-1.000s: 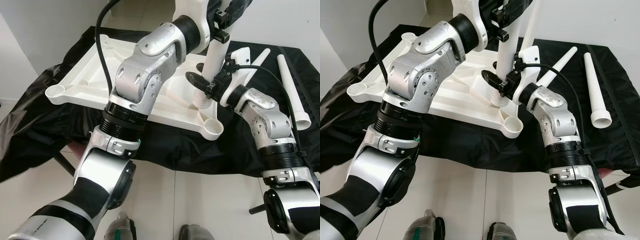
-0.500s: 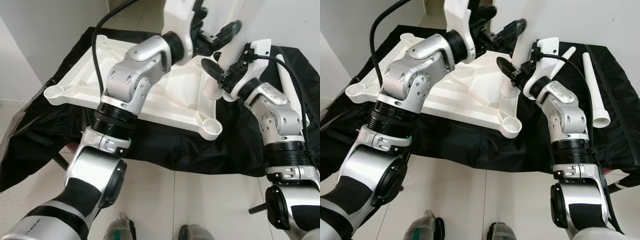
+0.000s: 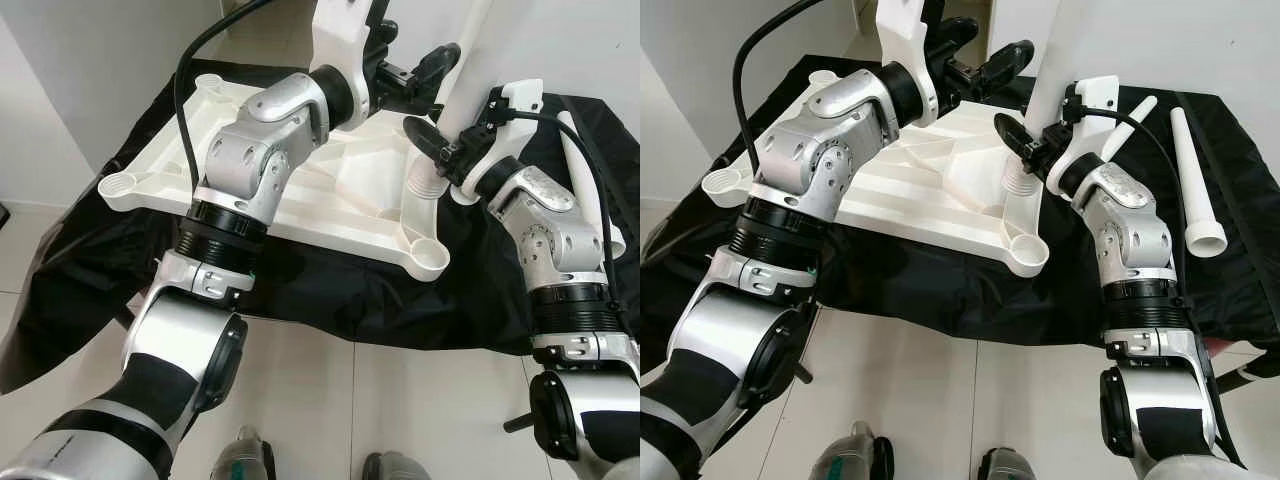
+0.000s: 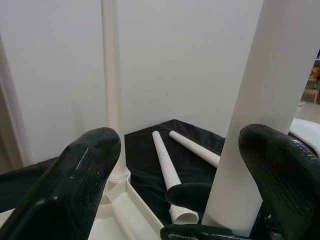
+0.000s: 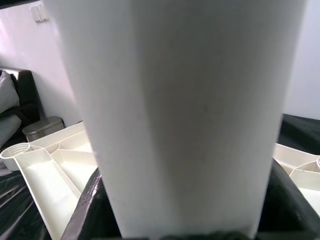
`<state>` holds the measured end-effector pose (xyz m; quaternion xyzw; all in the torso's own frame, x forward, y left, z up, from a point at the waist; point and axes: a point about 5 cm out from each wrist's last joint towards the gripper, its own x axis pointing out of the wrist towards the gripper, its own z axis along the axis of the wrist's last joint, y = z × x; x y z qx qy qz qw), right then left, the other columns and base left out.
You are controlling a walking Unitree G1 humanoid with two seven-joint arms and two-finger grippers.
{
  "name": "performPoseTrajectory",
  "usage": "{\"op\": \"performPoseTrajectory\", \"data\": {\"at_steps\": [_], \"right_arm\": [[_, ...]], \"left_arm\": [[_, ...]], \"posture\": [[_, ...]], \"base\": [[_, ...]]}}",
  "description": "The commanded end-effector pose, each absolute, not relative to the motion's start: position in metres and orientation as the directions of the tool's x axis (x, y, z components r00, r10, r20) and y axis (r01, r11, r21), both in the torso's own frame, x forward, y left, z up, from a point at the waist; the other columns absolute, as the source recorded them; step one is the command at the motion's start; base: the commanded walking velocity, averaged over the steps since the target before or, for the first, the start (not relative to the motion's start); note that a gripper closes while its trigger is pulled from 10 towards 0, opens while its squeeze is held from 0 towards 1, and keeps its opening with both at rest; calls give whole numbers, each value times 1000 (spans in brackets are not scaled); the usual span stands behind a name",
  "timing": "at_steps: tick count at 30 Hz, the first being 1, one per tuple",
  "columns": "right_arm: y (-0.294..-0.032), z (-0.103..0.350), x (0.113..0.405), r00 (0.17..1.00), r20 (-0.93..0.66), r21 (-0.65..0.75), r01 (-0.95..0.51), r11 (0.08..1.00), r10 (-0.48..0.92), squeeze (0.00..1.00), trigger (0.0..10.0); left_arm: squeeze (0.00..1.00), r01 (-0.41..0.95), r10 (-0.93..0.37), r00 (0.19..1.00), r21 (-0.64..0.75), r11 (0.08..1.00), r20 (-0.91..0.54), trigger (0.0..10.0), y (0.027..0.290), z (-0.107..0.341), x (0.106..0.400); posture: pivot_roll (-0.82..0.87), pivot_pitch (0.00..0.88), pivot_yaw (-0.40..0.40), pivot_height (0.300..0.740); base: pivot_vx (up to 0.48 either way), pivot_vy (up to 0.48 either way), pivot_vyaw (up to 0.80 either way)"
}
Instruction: Building children table
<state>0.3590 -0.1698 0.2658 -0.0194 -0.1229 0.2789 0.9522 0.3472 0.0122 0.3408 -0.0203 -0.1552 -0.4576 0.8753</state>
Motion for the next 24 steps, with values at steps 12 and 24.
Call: {"op": "performPoseTrajectory", "data": {"at_steps": [12, 24], "right_arm": [[-168, 269, 359, 806, 235, -112, -533, 838, 544, 0, 10000], [-168, 269, 359, 806, 235, -112, -533, 838, 544, 0, 10000]], "left_arm": [[1000, 831, -819, 487, 128, 542, 303, 10000, 6, 346, 341], [1000, 831, -819, 487, 128, 542, 303, 10000, 6, 346, 341]], "posture": [[-24, 114, 80, 740], [-24, 114, 80, 740]], "base": [[0, 0, 0], [0, 0, 0]]}}
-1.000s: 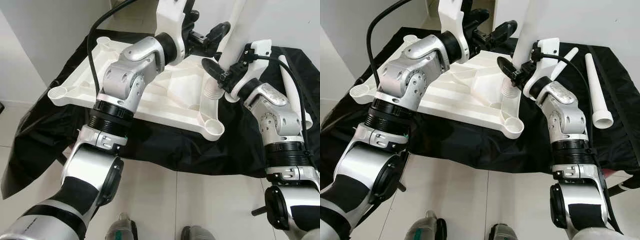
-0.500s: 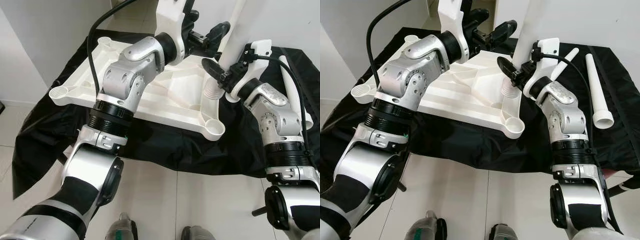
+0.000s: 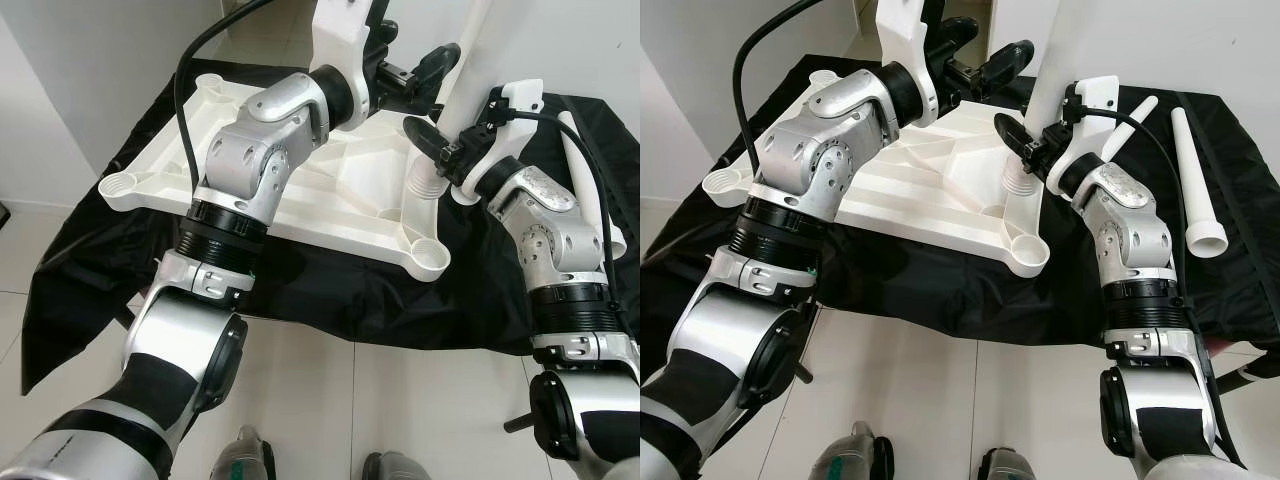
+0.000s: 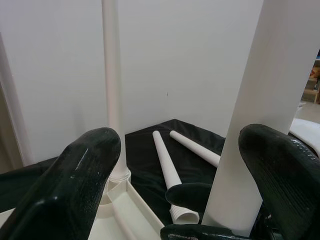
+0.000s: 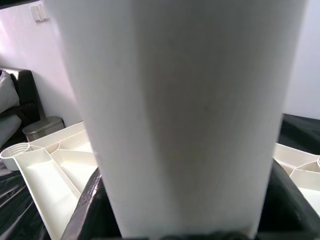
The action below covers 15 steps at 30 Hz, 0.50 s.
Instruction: Building children table
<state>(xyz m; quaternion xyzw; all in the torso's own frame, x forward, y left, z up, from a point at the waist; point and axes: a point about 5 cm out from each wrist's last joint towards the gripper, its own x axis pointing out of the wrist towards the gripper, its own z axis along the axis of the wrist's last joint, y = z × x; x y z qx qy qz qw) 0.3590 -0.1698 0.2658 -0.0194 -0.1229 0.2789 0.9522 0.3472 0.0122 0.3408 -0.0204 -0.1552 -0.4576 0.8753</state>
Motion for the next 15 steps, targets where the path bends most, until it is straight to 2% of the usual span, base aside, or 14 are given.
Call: {"op": "performPoseTrajectory", "data": {"at_steps": [1, 15], "right_arm": [[-168, 269, 359, 806, 235, -112, -533, 838, 544, 0, 10000], [-168, 269, 359, 806, 235, -112, -533, 838, 544, 0, 10000]], "left_arm": [[1000, 831, -819, 487, 128, 542, 303, 10000, 6, 346, 341], [1000, 831, -819, 487, 128, 542, 303, 10000, 6, 346, 341]], "posture": [[-24, 114, 80, 740], [-24, 114, 80, 740]], "base": [[0, 0, 0], [0, 0, 0]]}}
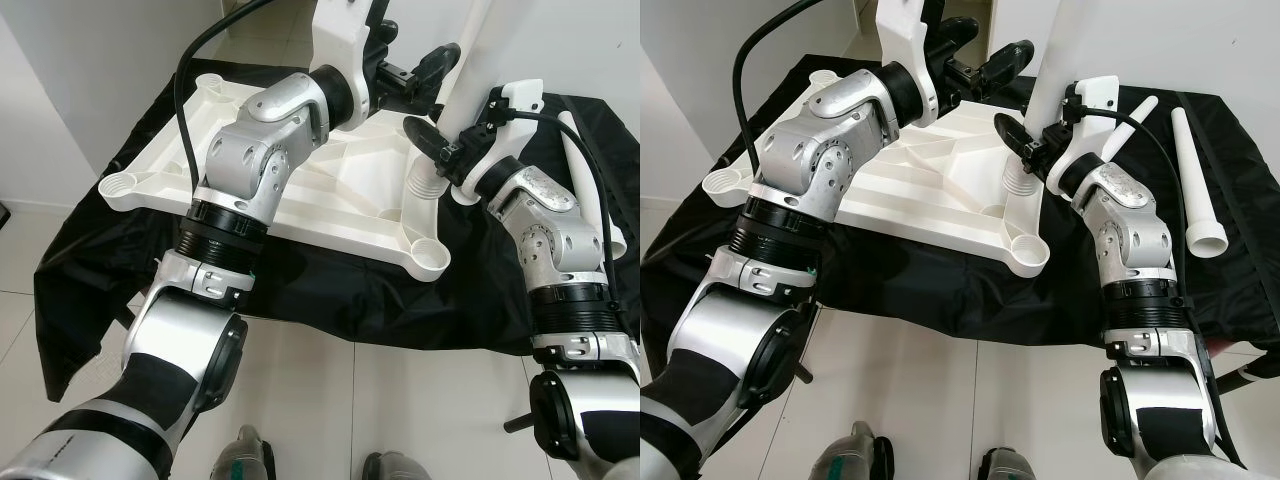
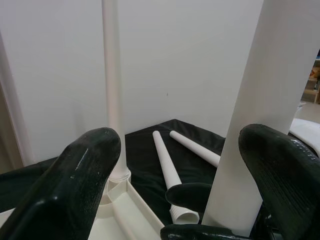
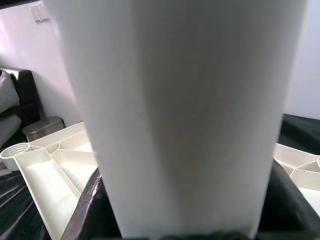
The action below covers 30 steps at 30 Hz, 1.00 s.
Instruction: Building children table
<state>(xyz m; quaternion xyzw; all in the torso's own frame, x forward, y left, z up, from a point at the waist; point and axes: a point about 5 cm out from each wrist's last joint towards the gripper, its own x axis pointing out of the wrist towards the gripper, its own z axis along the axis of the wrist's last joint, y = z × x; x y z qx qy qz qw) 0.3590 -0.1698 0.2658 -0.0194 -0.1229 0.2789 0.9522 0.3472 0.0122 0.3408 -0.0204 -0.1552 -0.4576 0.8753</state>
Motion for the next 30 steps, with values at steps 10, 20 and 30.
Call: {"op": "performPoseTrajectory", "data": {"at_steps": [10, 20, 30], "right_arm": [[-191, 262, 358, 878, 260, -74, -397, 915, 402, 0, 10000], [-191, 262, 358, 878, 260, -75, -397, 915, 402, 0, 10000], [-194, 246, 352, 909, 275, -41, -313, 949, 312, 0, 10000]], "left_arm": [[0, 716, -731, 649, 156, 681, 210, 10000, 16, 319, 346], [0, 715, -730, 651, 155, 682, 208, 10000, 17, 318, 346], [0, 640, -657, 735, 148, 754, 167, 10000, 29, 297, 354]], "posture": [[-23, 0, 0, 740], [-24, 0, 0, 740], [-24, 0, 0, 740]], "base": [[0, 0, 0], [0, 0, 0], [0, 0, 0]]}}
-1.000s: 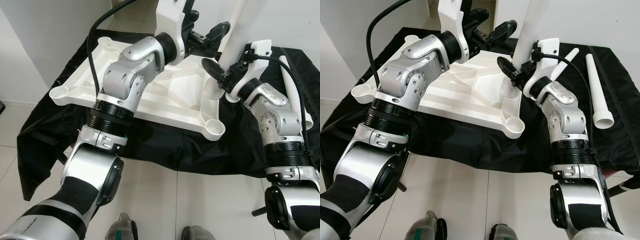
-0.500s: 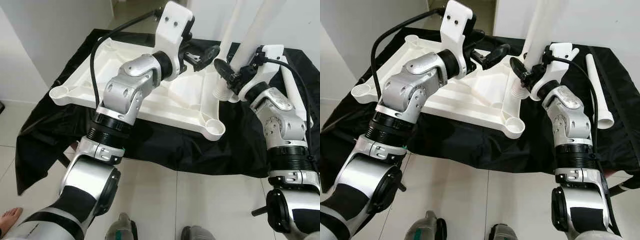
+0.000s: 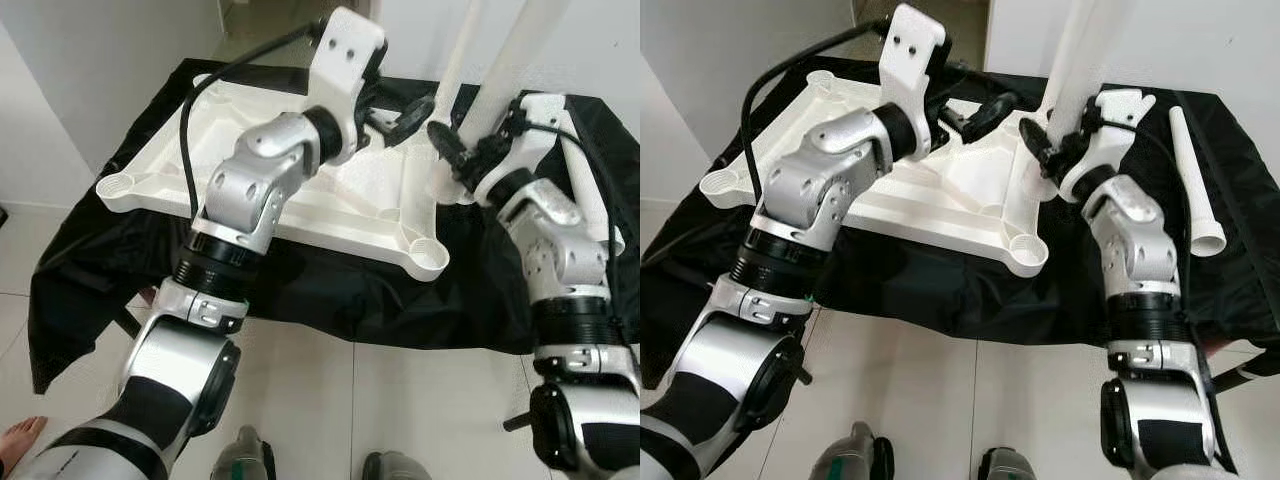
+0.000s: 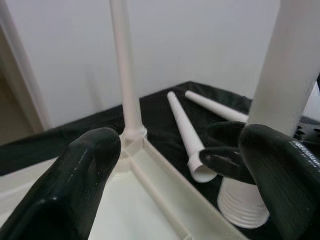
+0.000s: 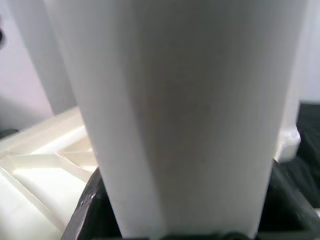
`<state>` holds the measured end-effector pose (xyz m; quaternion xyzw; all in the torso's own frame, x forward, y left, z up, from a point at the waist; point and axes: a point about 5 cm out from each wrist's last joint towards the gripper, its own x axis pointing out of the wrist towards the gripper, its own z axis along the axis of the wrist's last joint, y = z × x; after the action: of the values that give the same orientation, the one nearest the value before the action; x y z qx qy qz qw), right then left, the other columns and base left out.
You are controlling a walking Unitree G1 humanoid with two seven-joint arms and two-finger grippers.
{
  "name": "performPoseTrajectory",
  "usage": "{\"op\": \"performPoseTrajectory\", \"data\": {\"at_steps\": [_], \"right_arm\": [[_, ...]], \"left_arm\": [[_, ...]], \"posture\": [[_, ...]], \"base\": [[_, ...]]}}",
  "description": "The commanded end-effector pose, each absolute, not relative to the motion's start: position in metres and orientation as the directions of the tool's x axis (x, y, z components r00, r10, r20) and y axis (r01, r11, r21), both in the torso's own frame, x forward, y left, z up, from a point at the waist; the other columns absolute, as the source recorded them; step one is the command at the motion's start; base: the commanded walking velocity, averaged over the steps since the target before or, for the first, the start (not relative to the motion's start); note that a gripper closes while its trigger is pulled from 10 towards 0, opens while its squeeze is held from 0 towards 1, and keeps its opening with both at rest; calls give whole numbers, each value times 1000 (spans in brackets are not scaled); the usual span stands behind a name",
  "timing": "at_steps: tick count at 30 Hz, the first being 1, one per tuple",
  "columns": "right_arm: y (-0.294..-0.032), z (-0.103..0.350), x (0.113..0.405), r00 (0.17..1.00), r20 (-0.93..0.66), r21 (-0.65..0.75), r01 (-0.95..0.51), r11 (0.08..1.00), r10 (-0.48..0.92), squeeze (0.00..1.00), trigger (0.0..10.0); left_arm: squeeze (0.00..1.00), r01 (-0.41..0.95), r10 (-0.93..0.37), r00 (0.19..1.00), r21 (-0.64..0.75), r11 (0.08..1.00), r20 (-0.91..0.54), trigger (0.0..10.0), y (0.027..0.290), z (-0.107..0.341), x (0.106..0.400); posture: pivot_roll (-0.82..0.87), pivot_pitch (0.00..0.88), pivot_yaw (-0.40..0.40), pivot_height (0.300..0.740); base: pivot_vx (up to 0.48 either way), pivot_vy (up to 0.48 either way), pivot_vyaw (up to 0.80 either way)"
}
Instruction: Building children table
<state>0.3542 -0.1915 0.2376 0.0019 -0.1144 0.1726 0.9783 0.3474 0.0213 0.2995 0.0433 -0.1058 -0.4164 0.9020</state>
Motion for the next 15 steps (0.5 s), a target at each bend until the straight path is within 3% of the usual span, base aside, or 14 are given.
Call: {"op": "performPoseTrajectory", "data": {"at_steps": [1, 5, 6, 15], "right_arm": [[-194, 246, 352, 909, 275, -41, -313, 949, 312, 0, 10000], [-197, 242, 349, 923, 276, -14, -274, 962, 267, 0, 10000], [-198, 240, 349, 926, 272, -12, -268, 963, 261, 0, 10000], [-198, 240, 349, 926, 272, -12, -268, 963, 261, 0, 10000]], "left_arm": [[0, 640, -657, 735, 148, 754, 167, 10000, 29, 297, 354], [0, 602, -616, 773, 136, 787, 151, 10000, 34, 288, 359], [0, 593, -608, 780, 134, 794, 147, 10000, 35, 286, 360], [0, 593, -608, 780, 134, 794, 147, 10000, 35, 286, 360]], "posture": [[-24, 0, 0, 740], [-26, 0, 0, 740], [-26, 135, 81, 740], [-26, 135, 81, 740]], "base": [[0, 0, 0], [0, 0, 0], [0, 0, 0], [0, 0, 0]]}}
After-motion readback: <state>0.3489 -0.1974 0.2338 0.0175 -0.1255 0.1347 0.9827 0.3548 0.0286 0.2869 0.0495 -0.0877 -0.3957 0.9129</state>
